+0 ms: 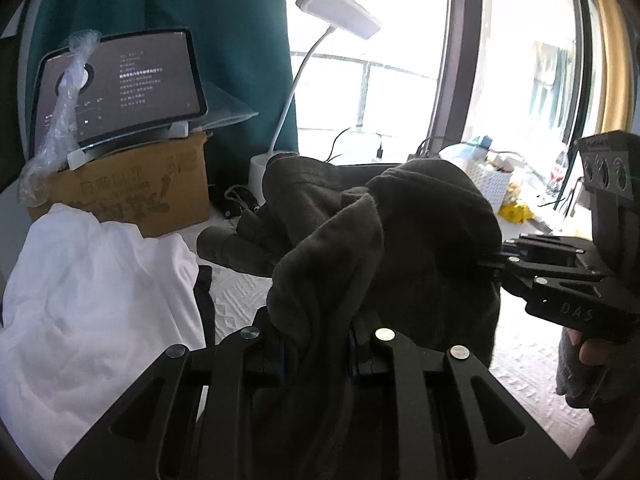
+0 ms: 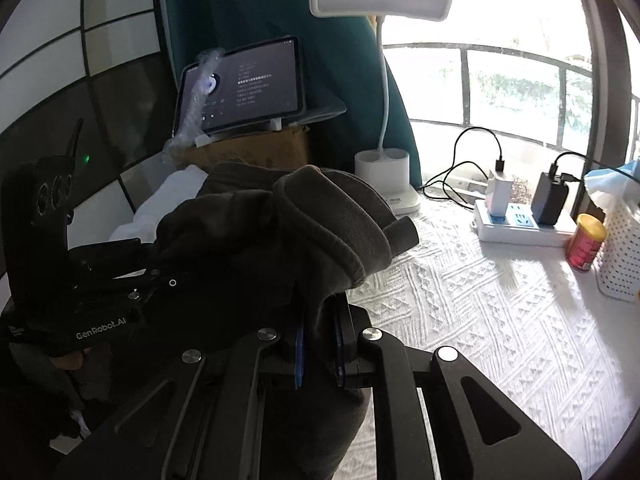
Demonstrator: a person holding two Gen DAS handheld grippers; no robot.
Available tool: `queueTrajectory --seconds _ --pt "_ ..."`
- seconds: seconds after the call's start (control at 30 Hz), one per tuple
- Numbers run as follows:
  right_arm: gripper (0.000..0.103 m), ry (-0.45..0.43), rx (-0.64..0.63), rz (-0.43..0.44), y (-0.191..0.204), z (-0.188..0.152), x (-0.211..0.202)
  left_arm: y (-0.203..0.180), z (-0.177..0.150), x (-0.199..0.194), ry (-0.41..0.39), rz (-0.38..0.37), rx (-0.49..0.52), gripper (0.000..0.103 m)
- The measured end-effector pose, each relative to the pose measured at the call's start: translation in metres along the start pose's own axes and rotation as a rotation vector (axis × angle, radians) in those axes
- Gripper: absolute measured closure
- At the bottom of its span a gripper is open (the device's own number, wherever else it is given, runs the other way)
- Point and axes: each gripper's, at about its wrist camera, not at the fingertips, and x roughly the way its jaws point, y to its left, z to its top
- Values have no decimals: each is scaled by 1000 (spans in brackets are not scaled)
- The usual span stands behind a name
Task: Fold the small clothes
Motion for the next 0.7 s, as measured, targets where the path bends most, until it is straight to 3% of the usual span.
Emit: queueTrajectory --seconds 0.7 --pt "90 124 127 15 -65 -8 80 29 -10 71 197 68 -65 83"
